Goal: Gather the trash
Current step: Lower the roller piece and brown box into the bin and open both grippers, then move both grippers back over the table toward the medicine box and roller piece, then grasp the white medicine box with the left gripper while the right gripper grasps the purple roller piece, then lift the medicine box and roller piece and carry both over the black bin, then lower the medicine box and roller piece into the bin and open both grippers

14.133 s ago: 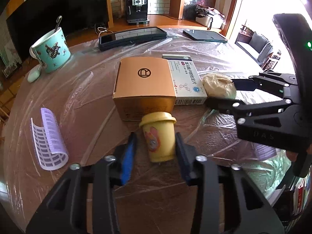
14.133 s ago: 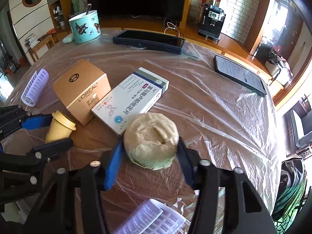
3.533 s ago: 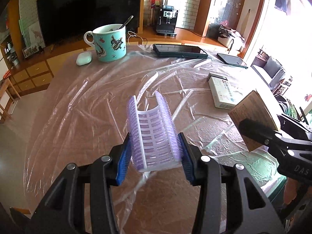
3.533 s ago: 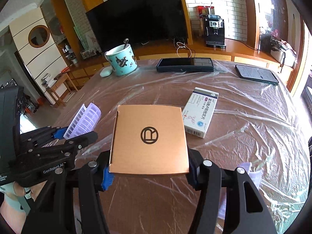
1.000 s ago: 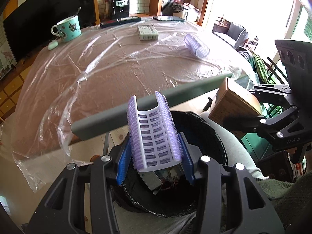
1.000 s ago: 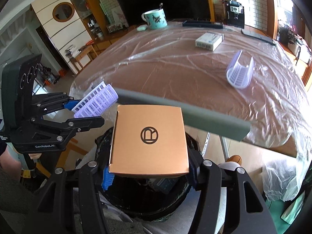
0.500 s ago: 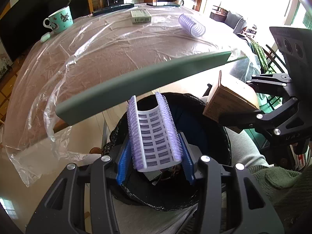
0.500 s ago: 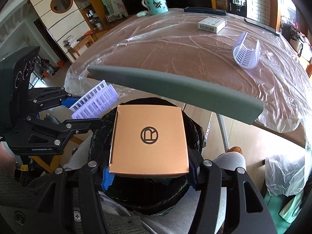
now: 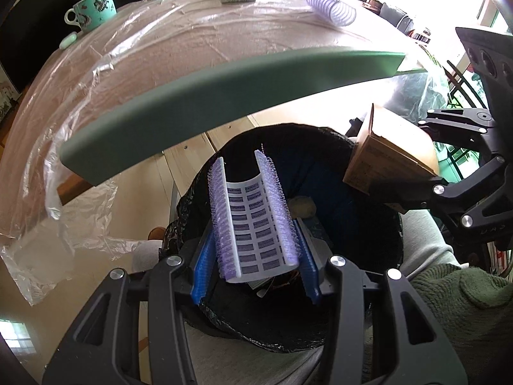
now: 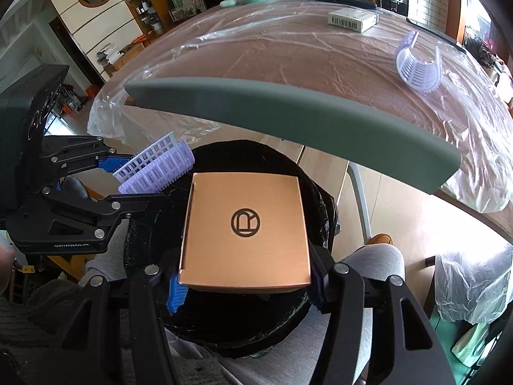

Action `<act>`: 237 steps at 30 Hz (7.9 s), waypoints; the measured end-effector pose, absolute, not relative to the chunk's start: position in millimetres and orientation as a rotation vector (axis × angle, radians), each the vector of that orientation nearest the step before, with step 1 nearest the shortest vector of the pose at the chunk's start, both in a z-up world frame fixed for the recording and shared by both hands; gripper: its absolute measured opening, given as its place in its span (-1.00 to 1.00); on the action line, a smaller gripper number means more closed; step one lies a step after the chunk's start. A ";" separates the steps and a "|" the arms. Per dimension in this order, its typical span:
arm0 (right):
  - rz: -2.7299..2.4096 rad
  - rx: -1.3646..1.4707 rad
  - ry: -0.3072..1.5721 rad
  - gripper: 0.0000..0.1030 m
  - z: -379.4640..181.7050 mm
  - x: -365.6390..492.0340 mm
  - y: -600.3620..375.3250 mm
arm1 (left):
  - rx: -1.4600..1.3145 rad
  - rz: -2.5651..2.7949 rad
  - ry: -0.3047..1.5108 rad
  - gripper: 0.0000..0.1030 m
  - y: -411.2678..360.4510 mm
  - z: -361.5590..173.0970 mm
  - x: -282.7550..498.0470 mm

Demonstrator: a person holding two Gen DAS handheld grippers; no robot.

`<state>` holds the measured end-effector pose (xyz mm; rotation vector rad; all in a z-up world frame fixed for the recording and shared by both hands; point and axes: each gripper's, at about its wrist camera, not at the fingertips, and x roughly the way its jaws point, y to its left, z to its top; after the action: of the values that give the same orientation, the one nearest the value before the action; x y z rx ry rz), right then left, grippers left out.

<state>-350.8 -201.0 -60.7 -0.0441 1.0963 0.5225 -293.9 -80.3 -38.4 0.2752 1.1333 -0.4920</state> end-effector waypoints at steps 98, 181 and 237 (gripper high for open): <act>0.004 0.251 0.832 0.49 -19.6 -206.8 -277.0 | 0.259 -0.328 1.024 0.52 -220.2 8.0 -12.1; 0.451 0.179 0.800 -0.17 40.1 -314.1 -237.8 | 0.141 -0.491 0.883 0.01 -68.5 71.3 -242.9; 0.521 0.003 1.085 -0.16 -75.2 -359.1 -198.7 | 0.323 -0.524 1.168 0.01 -87.7 -59.1 -293.3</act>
<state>-359.1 -198.7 -75.2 0.0029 1.0847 0.5214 -293.3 -87.7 -59.1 0.3229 1.1676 -0.5238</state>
